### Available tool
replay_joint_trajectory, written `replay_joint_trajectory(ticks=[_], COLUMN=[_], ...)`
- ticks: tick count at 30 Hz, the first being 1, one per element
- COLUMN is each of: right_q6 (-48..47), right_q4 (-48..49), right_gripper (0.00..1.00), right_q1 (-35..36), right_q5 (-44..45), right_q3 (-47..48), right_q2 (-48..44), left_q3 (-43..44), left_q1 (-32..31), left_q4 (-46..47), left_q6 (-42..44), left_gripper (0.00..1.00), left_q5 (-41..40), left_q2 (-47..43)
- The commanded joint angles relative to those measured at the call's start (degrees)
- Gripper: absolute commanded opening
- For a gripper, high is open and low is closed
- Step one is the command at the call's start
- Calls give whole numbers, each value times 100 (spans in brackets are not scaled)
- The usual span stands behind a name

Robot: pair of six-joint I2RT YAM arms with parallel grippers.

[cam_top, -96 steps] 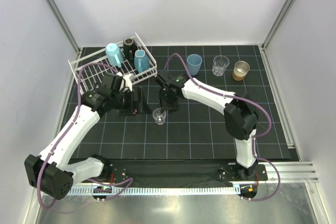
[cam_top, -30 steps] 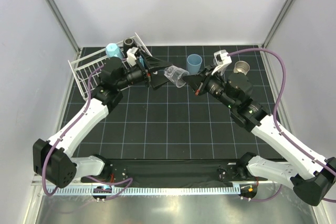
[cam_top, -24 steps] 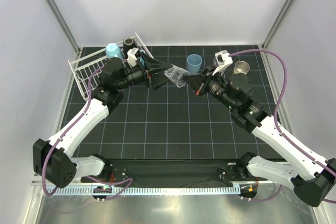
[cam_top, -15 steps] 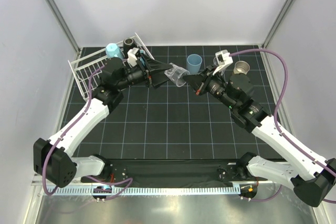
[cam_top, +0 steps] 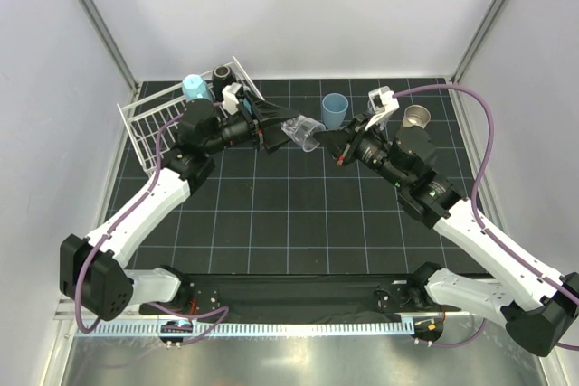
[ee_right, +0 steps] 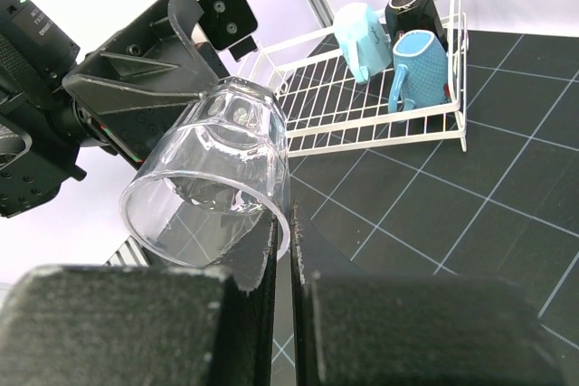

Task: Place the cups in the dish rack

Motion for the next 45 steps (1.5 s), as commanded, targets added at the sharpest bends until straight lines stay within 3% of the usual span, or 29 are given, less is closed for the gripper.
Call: replay_joint_trajectory(ticks=[1,10,14,18,19,24,29,31,35,37,42,45], right_q6=[-175,-448,-466,-413,-413,-360,-237,-176,-53,26,263,281], right_q4=[105,-150,-150,-421,-483,-914,-1493,-1896,-2530,-2863,-3541,-3954], right_gripper=[4,4,4,4,4,35,46,47,47,48,48,48], right_q1=[35,70,70,79,79,87,70,61,52,43,35,43], right_q5=[-226,-306,-271,-139,-60,265,994,1433,1882,1987,2015,2050], right_q3=[57,233,233,294,312,435,444,461,453,409,339,277], right_q2=[33,77,77,112,138,121,-63,-177,-449,-668,-1170,-1504], left_q3=[-3,-48,-30,-47,-56,-153,31,337,1067,1384,2315,2615], left_q1=[-29,-29,-29,-29,-29,-3,155,269,603,848,1245,1298], left_q4=[510,624,730,826,826,739,99,-375,-2305,-3011,-4109,-4315], left_q6=[-101,-233,-295,-321,-313,-181,328,1003,2689,3767,5222,6075], left_gripper=[55,52,34,0,0,0,0,0,0,0,0,0], left_q5=[29,55,82,117,108,29,82,73,-330,-968,-2052,-2914], left_q2=[-9,70,123,167,150,114,167,193,325,439,816,967])
